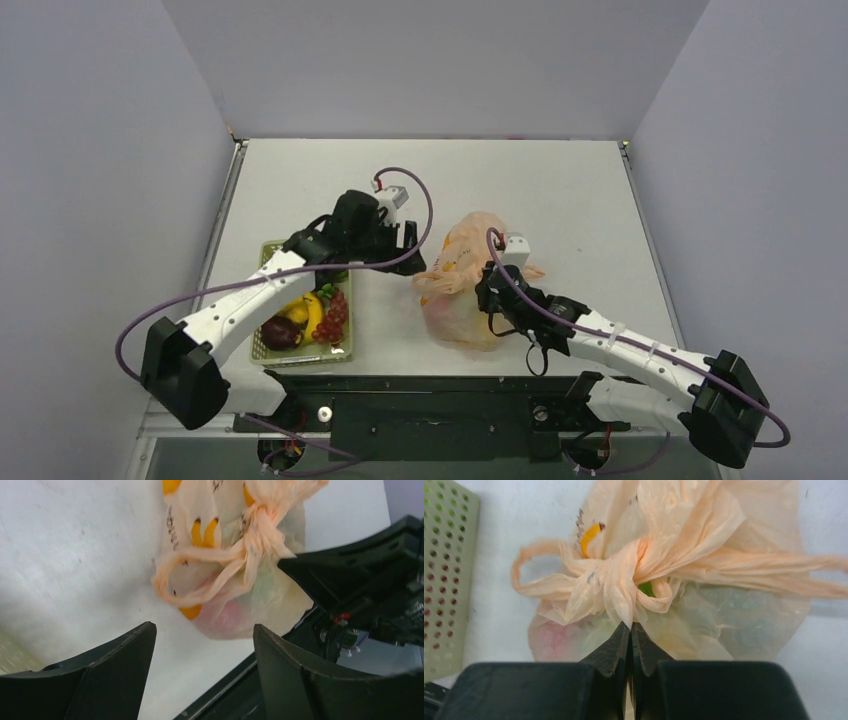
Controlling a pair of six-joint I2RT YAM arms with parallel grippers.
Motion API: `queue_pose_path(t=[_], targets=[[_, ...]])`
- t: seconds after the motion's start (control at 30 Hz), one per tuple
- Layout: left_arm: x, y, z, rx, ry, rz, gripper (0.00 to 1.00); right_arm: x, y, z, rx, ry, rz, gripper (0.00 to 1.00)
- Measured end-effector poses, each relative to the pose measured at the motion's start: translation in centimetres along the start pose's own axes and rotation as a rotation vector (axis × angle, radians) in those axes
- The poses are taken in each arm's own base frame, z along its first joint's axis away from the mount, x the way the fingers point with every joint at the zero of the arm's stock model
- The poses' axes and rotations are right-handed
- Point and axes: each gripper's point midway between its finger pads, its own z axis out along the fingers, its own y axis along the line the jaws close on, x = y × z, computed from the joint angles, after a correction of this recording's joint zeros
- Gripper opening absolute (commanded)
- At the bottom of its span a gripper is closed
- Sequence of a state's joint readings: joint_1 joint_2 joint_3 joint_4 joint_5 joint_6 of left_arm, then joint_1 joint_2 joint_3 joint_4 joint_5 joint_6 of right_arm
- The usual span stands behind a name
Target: Take the fake fruits out of the plastic bag
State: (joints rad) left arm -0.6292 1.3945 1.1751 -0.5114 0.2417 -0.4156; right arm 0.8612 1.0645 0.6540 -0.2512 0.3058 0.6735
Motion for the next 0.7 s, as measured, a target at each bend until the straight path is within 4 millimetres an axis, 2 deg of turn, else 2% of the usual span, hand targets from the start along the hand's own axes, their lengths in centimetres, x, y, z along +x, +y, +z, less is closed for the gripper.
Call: queue_pose_path(t=[0.13,0.2,0.27,0.3,0.37,0.43,0.5,0.53,0.57,0.63,0.7], targets=[[5.7,-0.2,-0.8,0.021,0.005,-0.072,0.68,4.3,-1.3,-0.3,-0.048,0.025,0.024,0.00],[8.7,-0.4,-1.2,0.029,0.009,-0.130,0.67,5.2,-1.2,-0.7,-0.085,0.026,0.057,0.00],[10.1,-1.4,-2.0,0.058,-0.017,-0.187,0.62,5.2,-0.6,-1.2,-0.126,0.028,0.102,0.00],[10.2,-2.1,-2.6,0.078,-0.034,-0.208,0.62,4.9,-0.2,-1.4,-0.150,0.027,0.125,0.00],[9.3,-4.3,-3.8,0.145,-0.089,-0.249,0.60,4.5,0.4,-1.8,-0.187,0.031,0.152,0.09],[8.1,-6.2,-4.7,0.193,-0.123,-0.273,0.61,4.4,0.9,-2.1,-0.211,0.051,0.164,0.32],[7.0,-8.0,-4.7,0.206,-0.134,-0.277,0.63,4.1,1.4,-2.6,-0.225,0.070,0.165,0.47],[6.6,-9.1,-4.5,0.208,-0.133,-0.272,0.64,3.8,1.5,-2.9,-0.227,0.078,0.155,0.63],[6.4,-10.0,-4.2,0.209,-0.130,-0.264,0.64,3.4,1.7,-3.2,-0.229,0.081,0.151,0.72],[6.3,-11.4,-3.3,0.201,-0.119,-0.248,0.64,2.2,1.9,-3.9,-0.226,0.072,0.151,0.76],[6.6,-11.9,-2.3,0.176,-0.108,-0.234,0.64,1.0,1.3,-4.6,-0.204,0.047,0.152,0.74]])
